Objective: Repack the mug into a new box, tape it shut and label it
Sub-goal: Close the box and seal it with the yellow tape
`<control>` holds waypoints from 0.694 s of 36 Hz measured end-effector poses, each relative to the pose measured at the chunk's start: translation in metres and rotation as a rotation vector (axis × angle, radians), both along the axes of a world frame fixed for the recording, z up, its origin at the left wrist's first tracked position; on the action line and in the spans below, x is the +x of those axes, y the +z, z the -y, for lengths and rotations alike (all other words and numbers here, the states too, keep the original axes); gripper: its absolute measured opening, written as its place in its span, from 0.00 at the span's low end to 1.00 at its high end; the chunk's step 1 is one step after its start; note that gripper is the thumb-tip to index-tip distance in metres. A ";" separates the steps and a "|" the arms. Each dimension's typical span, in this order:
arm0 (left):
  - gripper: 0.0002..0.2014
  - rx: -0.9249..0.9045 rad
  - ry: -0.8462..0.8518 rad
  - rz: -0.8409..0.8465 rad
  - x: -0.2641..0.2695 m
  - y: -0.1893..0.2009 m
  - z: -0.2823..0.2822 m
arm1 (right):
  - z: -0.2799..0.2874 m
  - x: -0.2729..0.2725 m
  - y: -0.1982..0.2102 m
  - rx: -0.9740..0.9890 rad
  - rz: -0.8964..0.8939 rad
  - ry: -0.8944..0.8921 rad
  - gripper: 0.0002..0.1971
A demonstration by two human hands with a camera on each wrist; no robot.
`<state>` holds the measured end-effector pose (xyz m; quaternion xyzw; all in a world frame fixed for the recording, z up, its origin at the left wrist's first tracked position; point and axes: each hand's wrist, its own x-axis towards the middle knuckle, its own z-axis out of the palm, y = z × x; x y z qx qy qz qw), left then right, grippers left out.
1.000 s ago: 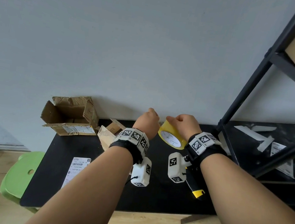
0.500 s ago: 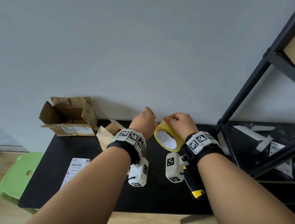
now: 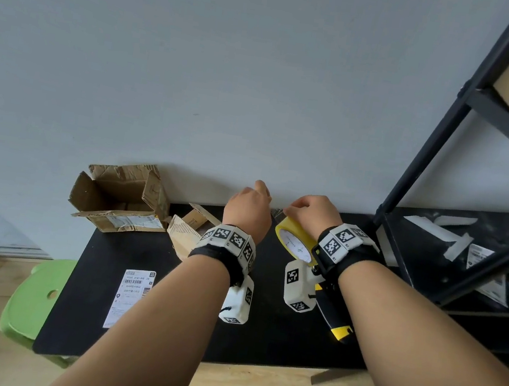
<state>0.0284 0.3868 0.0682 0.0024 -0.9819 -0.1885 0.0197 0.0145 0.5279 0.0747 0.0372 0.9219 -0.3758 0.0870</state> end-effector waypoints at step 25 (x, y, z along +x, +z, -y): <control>0.26 -0.021 0.153 0.219 0.014 -0.034 0.106 | 0.053 -0.005 -0.014 -0.050 -0.124 0.019 0.09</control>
